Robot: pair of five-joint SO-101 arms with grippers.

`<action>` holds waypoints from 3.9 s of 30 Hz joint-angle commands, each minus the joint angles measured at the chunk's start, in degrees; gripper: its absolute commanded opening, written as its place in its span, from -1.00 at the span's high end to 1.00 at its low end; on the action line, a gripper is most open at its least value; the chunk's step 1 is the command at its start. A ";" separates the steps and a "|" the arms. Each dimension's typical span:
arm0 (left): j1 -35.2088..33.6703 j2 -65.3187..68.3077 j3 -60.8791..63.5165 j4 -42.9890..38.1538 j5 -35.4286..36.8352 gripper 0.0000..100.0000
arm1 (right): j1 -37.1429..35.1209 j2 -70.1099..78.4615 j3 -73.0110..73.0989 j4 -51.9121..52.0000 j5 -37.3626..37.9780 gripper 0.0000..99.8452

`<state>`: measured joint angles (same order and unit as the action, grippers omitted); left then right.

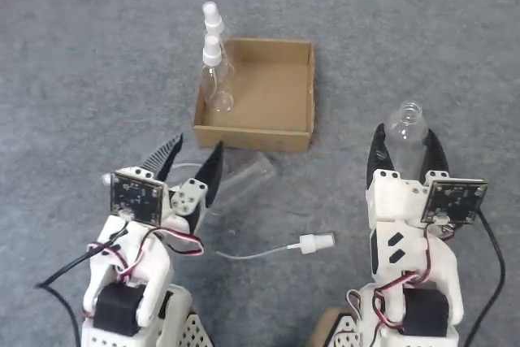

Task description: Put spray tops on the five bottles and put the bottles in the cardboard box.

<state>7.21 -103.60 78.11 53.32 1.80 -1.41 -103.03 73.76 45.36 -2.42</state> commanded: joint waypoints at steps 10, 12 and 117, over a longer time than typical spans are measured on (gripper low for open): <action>12.84 27.96 -11.47 0.26 0.53 0.61 | 0.75 -1.01 -0.62 -2.51 -0.44 0.86; 14.68 31.47 -11.82 0.26 0.00 0.57 | 0.75 -1.01 -0.62 -2.51 -0.44 0.86; 30.77 98.11 -41.27 11.25 -9.05 0.53 | 4.35 -0.92 0.00 -4.70 -2.11 0.85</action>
<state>38.07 -4.18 39.60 64.04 -6.64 4.04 -103.03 73.76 42.46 -4.35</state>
